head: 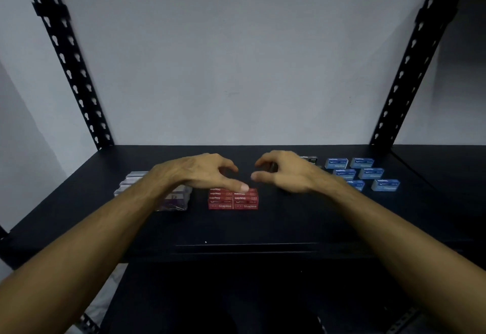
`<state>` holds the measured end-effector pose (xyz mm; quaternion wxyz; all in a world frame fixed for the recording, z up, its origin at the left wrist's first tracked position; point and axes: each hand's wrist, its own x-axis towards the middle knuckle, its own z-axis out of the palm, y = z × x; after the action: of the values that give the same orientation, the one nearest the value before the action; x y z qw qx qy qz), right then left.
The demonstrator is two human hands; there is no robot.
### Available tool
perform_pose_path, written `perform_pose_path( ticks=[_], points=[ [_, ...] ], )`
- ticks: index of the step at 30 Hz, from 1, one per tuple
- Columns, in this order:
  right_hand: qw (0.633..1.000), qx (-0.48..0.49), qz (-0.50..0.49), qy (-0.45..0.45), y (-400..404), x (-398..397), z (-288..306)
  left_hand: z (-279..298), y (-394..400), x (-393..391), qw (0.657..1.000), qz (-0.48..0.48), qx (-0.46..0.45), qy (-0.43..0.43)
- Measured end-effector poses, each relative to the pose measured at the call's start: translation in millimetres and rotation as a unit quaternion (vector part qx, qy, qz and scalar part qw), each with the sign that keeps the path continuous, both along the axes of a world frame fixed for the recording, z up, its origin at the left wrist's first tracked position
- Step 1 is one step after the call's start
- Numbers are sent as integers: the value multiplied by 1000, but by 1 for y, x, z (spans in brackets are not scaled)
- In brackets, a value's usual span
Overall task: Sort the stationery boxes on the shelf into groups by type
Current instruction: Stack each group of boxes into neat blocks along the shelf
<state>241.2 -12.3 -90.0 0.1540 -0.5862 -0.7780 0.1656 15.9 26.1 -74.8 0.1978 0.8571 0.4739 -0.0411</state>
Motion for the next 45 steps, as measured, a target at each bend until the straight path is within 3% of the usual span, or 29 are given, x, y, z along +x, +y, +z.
perform_pose_path(
  ticks=[3, 8, 12, 20, 45],
  points=[
    [998, 33, -48, 13, 1, 27, 9, 3, 3, 16, 996, 12, 34, -78],
    [993, 50, -85, -67, 1, 74, 8, -6, 11, 57, 984, -8, 83, -156],
    [988, 31, -81, -127, -3, 99, -2, -17, 13, 93, 984, -37, 91, -151],
    [987, 43, -48, -149, -1, 112, -22, -37, 21, 139, 988, -50, 125, -76],
    [995, 20, -25, -95, 0, 100, -29, -43, 14, 139, 989, -54, 98, -99]
  ],
)
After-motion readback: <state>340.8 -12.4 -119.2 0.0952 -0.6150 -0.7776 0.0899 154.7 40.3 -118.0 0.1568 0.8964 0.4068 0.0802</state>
